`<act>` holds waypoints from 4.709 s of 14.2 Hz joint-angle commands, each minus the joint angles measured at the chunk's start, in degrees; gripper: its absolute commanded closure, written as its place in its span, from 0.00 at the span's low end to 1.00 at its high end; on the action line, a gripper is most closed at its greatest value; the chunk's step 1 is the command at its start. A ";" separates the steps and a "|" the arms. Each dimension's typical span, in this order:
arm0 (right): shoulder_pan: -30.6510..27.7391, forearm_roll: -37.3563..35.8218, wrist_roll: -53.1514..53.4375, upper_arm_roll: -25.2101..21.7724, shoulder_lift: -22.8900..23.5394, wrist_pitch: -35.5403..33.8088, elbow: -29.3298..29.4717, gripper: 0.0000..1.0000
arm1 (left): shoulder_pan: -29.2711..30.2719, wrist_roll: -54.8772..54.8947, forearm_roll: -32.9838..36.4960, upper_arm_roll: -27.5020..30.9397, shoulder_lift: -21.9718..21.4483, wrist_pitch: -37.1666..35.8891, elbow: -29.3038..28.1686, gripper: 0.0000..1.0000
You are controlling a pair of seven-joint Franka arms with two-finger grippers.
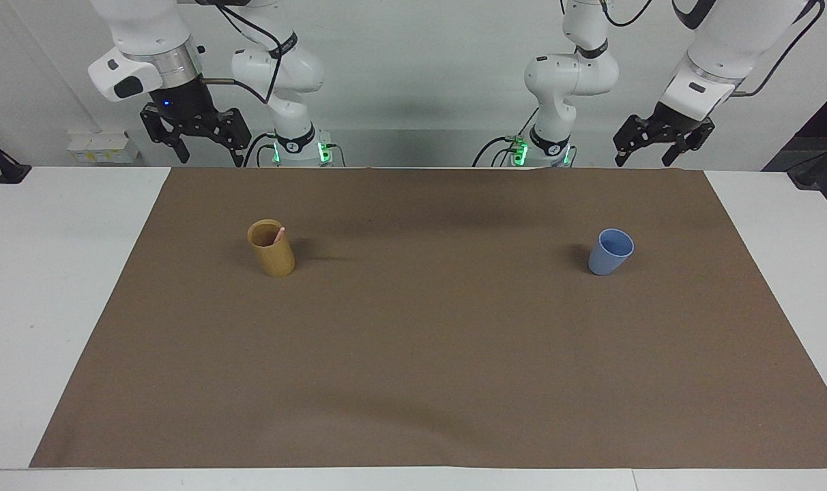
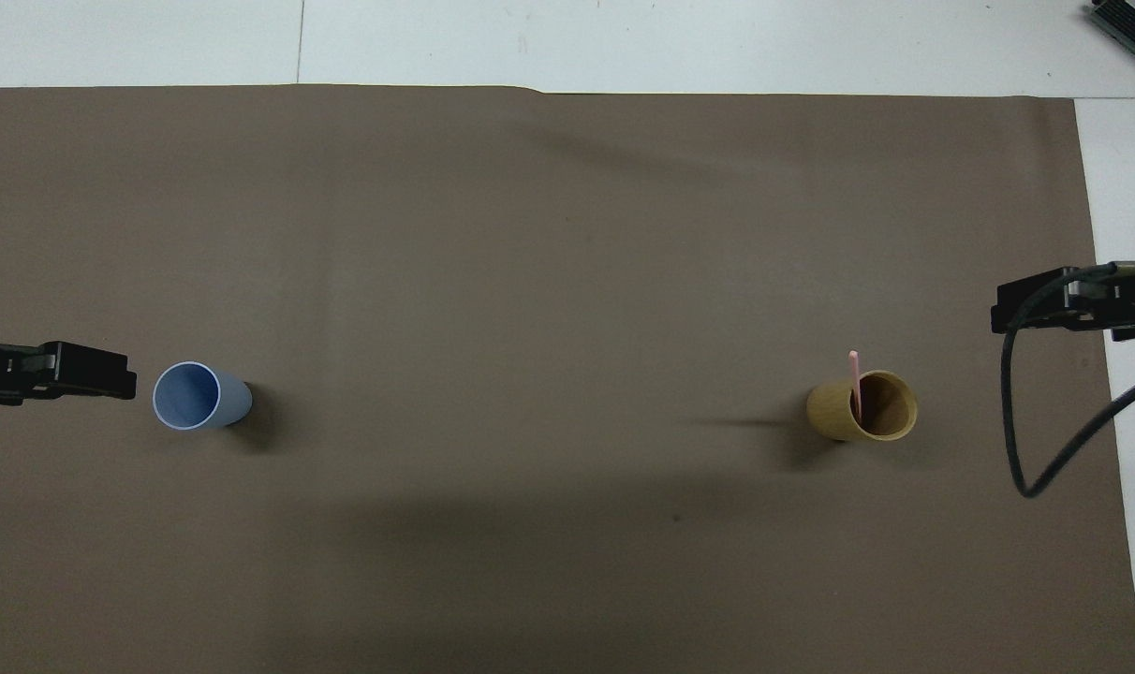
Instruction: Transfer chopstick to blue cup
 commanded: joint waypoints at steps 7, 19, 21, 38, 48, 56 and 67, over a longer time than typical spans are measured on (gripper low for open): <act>-0.63 0.45 0.67 0.50 0.18 -0.61 0.37 0.00 | -0.58 -0.38 1.32 0.46 -1.38 -3.37 1.50 0.00; -0.63 0.45 0.67 0.50 0.18 -0.70 0.37 0.00 | 6.79 13.74 0.79 1.52 -1.39 23.14 -22.57 0.00; -0.63 0.45 0.67 0.50 0.27 -0.70 0.37 0.00 | 6.88 16.65 0.79 1.52 -0.77 26.83 -25.46 0.00; -0.63 0.45 0.67 0.50 0.27 -0.61 0.37 0.00 | 8.74 23.26 1.14 1.34 4.95 38.72 -31.72 1.00; -0.63 0.45 0.67 0.50 0.18 -0.70 0.37 0.00 | -1.61 2.39 0.44 0.81 8.37 31.87 -22.42 1.00; -0.63 0.45 0.76 0.50 0.18 -0.70 0.37 0.00 | -28.16 -26.74 -0.70 0.81 10.48 33.08 -17.57 1.00; -0.63 0.45 0.67 0.50 0.27 -0.61 0.37 0.00 | -31.00 -28.69 -0.62 0.99 15.23 37.93 -17.92 1.00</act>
